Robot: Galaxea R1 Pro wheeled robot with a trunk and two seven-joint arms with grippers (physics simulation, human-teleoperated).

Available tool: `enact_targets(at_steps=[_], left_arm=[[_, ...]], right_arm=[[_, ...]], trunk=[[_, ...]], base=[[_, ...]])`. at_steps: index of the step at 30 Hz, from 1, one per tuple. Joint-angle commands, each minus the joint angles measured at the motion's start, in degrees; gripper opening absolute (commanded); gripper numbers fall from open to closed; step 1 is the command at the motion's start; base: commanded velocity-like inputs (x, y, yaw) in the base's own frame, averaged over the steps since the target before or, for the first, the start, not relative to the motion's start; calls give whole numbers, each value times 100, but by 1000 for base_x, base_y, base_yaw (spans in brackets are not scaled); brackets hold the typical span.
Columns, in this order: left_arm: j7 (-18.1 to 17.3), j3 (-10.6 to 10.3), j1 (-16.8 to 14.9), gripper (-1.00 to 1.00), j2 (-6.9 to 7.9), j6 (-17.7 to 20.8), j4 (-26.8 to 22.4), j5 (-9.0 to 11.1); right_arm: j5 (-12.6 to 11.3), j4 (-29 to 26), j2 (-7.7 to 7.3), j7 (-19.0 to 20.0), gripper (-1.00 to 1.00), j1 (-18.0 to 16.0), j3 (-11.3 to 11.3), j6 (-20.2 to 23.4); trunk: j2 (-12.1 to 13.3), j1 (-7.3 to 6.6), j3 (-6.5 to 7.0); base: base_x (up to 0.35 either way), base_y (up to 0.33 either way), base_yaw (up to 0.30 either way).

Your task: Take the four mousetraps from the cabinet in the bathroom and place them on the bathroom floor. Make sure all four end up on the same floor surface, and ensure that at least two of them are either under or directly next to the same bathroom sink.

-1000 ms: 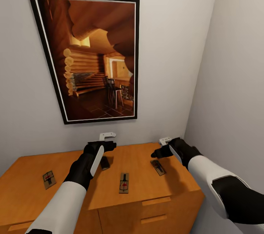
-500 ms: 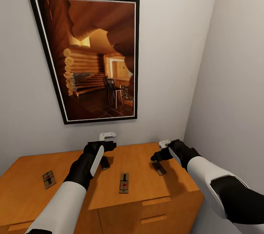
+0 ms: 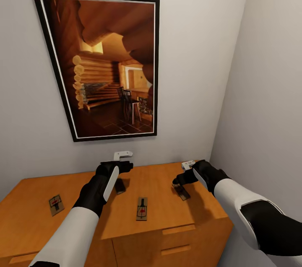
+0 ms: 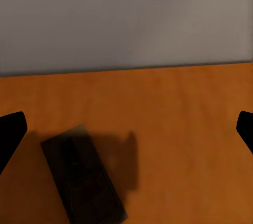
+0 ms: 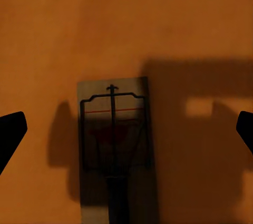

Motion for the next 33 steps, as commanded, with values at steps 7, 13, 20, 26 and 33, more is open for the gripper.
enact_targets(at_steps=[7,13,20,26,33], left_arm=[[46,-7,-5,100,0,23,-6,52],[46,-7,-5,100,0,23,-6,52],[46,-7,-5,100,0,23,-6,52],[46,-7,-5,100,0,23,-6,52],[32,-7,-5,100,0,23,-6,52]], right_arm=[[23,-7,-2,23,100,-5,17,19],[24,-7,-2,24,100,-5,17,22],[29,-7,-2,3,100,-5,17,22],[37,-7,-2,8,100,-5,17,30],[35,-2,-2,13,100,-5,17,36]], trunk=[[-10,3,-12],[-10,3,-12],[-10,3,-12],[-10,3,-12],[-10,3,-12]], base=[[0,0,0],[0,0,0],[0,0,0],[0,0,0],[0,0,0]])
